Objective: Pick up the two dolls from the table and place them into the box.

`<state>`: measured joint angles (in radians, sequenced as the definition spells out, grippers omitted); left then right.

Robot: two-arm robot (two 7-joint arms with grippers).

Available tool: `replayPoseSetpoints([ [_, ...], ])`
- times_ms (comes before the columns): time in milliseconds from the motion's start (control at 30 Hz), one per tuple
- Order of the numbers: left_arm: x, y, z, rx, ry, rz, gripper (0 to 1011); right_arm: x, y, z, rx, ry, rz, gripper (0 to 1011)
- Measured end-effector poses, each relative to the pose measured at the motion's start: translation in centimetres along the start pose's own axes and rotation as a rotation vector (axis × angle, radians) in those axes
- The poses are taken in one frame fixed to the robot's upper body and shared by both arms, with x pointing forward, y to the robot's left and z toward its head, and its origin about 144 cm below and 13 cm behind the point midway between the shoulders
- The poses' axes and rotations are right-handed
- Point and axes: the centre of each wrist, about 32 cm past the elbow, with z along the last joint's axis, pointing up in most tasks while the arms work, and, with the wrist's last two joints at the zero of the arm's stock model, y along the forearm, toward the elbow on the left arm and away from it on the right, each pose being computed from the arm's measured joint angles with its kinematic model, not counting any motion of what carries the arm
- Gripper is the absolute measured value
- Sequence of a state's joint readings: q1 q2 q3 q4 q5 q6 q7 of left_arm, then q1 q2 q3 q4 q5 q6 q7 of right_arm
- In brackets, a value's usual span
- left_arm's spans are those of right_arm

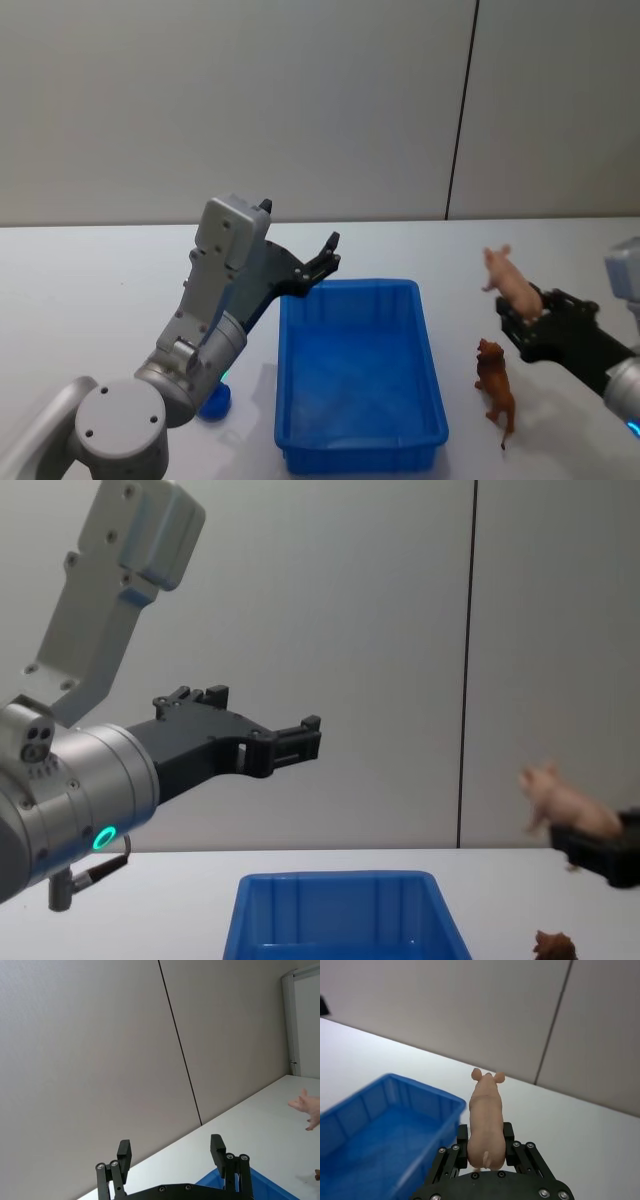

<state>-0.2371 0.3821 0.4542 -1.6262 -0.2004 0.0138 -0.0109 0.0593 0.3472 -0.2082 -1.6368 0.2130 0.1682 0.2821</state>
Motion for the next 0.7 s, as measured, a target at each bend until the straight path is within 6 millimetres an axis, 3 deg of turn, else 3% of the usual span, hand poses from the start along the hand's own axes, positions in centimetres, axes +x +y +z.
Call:
replayPoseSetpoints([
  [600, 0.0, 0.0, 0.0, 0.000, 0.000, 0.000, 1001, -3.4, 3.6, 1.6, 0.018, -0.012, 0.209, 384],
  [700, 0.0, 0.0, 0.0, 0.000, 0.000, 0.000, 1001, -3.8, 4.0, 1.6, 0.005, -0.012, 0.226, 440],
])
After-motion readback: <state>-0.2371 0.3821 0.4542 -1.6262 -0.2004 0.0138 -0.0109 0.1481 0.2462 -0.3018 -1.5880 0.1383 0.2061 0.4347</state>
